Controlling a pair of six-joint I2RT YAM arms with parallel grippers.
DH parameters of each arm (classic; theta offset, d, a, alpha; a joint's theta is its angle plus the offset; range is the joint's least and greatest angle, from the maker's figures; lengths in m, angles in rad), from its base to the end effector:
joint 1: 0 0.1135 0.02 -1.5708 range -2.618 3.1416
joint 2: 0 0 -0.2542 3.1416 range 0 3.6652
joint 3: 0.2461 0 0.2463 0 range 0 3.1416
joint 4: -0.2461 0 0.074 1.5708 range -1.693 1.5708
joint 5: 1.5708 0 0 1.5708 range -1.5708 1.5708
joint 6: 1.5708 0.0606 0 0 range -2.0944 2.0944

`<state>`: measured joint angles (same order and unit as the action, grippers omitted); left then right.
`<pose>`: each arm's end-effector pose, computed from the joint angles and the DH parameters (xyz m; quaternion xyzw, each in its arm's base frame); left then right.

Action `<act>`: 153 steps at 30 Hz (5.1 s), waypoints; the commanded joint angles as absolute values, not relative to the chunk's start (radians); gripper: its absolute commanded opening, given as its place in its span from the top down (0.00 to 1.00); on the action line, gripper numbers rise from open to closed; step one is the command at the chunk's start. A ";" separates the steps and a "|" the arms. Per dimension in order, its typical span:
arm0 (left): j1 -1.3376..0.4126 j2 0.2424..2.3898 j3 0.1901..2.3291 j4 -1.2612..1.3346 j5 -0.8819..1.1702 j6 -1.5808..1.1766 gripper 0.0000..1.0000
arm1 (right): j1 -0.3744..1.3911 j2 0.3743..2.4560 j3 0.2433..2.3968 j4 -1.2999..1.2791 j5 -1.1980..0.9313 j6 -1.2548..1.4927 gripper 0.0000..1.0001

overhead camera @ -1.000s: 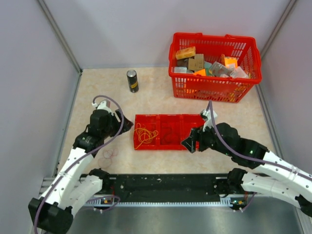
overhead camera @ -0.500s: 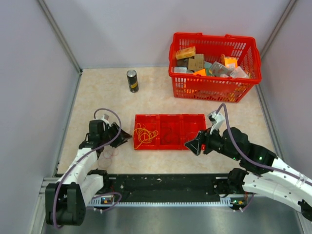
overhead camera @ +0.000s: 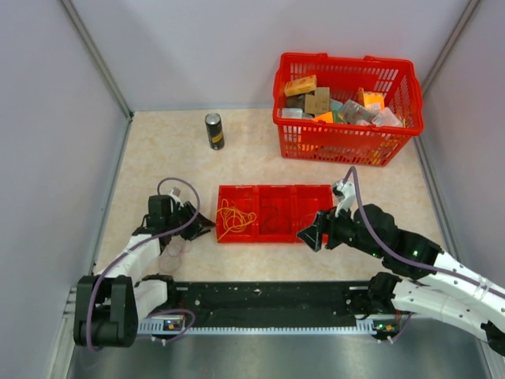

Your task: Untangle the cables

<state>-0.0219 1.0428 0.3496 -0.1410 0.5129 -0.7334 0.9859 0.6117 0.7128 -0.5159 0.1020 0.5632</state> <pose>0.1985 -0.0341 0.1327 -0.2287 0.8777 -0.3484 0.2365 0.0970 0.1353 0.2892 -0.1482 0.8237 0.3511 0.4198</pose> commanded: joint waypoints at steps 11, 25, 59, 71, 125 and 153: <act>-0.028 1.014 0.362 -0.061 0.551 -0.718 1.00 | 0.977 0.611 0.718 -0.477 0.106 0.578 0.34; -0.305 0.915 0.679 -0.357 0.179 -0.695 1.00 | 0.977 0.649 0.726 -0.451 0.094 0.578 0.34; -0.532 0.918 0.874 -0.670 -0.253 -0.598 0.36 | 0.977 0.640 0.706 -0.450 0.086 0.586 0.33; -0.143 0.854 0.769 -1.017 -0.307 -1.047 0.04 | 0.977 0.664 0.712 -0.431 0.058 0.584 0.33; -0.844 1.613 1.155 0.150 0.388 -0.724 1.00 | 0.977 0.117 0.790 -0.578 0.321 0.549 0.36; -0.888 1.498 1.292 -0.261 0.196 -0.667 0.19 | 0.977 0.225 0.893 -0.764 0.449 0.517 0.28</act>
